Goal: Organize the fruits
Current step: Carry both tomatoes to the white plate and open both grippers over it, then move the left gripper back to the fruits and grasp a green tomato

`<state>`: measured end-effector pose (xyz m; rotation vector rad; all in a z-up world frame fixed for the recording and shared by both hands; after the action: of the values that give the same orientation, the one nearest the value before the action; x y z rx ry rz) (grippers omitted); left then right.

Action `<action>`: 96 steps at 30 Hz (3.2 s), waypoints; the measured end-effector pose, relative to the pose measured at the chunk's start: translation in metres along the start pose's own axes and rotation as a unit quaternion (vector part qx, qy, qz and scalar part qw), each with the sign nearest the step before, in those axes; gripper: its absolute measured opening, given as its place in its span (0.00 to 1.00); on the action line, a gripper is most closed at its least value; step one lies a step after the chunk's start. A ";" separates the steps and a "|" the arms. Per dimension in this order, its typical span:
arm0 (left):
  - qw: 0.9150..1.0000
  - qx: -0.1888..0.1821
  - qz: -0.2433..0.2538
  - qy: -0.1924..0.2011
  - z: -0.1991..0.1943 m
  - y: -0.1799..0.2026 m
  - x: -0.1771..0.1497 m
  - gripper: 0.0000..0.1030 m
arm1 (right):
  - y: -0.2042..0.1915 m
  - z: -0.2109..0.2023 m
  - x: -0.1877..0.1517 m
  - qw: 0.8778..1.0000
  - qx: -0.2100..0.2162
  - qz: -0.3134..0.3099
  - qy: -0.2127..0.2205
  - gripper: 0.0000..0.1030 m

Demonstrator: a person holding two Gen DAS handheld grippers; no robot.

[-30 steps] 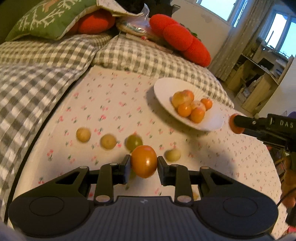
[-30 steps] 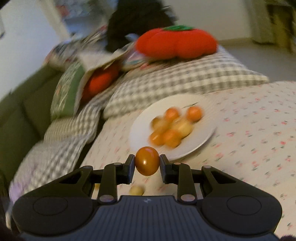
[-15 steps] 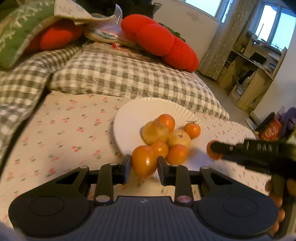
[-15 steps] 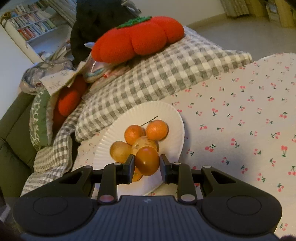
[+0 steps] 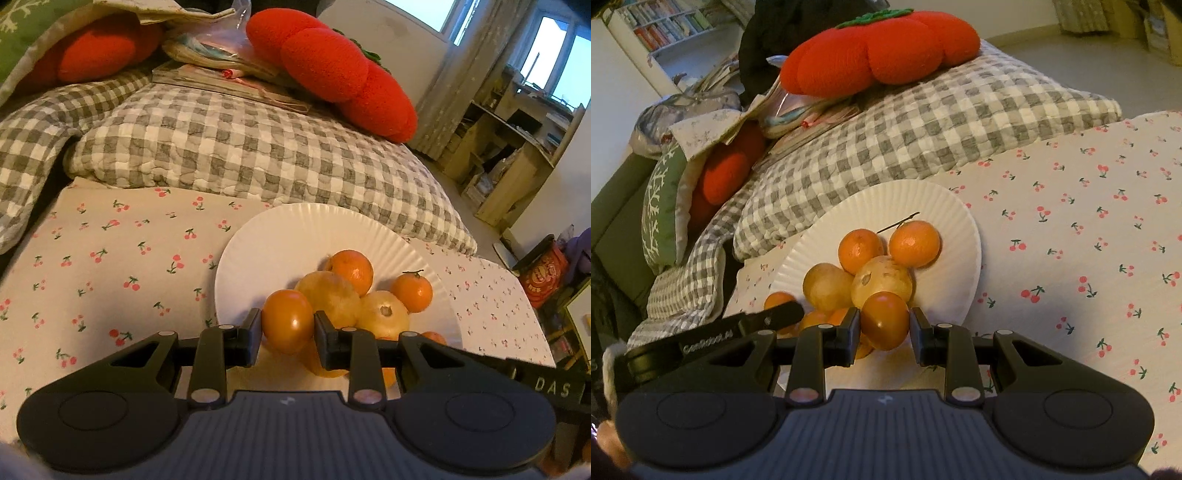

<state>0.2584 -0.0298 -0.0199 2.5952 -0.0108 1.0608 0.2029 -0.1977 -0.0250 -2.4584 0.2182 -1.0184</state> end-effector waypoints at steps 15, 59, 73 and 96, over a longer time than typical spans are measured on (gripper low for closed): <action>0.999 -0.040 -0.029 0.000 0.002 -0.009 0.001 0.26 | 0.005 0.000 0.002 0.999 0.005 0.037 -0.002 0.27; 0.996 0.056 -0.050 0.048 -0.143 -0.073 -0.043 0.60 | -0.075 -0.062 -0.025 0.994 -0.017 -0.105 0.037 0.42; 0.996 0.082 -0.006 0.020 -0.141 -0.066 -0.090 0.62 | -0.116 -0.066 -0.053 0.979 -0.002 -0.203 0.021 0.76; 0.992 0.101 0.075 -0.028 -0.106 -0.040 -0.122 0.61 | -0.131 -0.066 -0.081 0.968 -0.035 -0.246 -0.016 0.88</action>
<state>0.1037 0.0268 -0.0442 2.8444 -0.1189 1.0890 0.0946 -0.0808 0.0273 -2.6557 -0.3956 -1.1782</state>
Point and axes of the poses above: each gripper's, at about its wrist camera, not at the fingertips, and z roughly the way its jaws point, y to its right, x to its top, the point moved 4 cm from there along z, roughly the way its jaws point, and after that the axes turned 1 degree about z, right-handed, at the moved point
